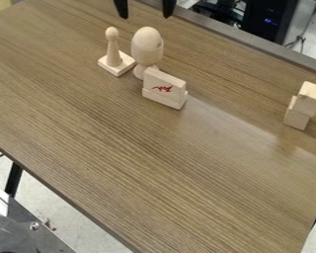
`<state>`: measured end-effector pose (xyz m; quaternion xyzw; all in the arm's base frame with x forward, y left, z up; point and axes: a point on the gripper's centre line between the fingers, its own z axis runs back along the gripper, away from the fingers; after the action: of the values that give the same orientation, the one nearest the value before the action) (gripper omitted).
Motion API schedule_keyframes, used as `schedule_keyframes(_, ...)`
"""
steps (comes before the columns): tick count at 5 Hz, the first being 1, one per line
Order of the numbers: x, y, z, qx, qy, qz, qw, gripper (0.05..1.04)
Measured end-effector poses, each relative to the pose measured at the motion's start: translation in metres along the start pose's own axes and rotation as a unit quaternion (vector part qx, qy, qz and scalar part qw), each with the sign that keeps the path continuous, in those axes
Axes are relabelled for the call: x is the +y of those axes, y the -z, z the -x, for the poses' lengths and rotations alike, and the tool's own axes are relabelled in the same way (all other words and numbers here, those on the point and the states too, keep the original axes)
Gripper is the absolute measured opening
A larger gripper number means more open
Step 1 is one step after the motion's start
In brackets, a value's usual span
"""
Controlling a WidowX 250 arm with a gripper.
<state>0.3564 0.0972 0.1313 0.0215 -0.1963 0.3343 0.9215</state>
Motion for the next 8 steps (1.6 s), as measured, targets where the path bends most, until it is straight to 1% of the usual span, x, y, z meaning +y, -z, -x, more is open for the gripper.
schedule_keyframes(1, 0.002, 0.012, 0.008, 0.019, 0.001, -0.008, 0.9998, 1.001)
schedule_keyframes(3, 0.004, 0.026, 0.015, 0.043, 0.004, -0.018, 0.9989, 1.001)
schedule_keyframes(4, 0.004, 0.027, 0.014, 0.043, 0.004, -0.018, 0.9989, 1.001)
schedule_keyframes(6, 0.002, 0.038, 0.017, 0.058, 0.006, -0.015, 0.9982, 1.001)
schedule_keyframes(7, -0.001, 0.036, 0.012, 0.053, 0.006, -0.007, 0.9986, 1.001)
schedule_keyframes(8, 0.0, 0.041, 0.011, 0.059, 0.002, -0.009, 0.9982, 0.95)
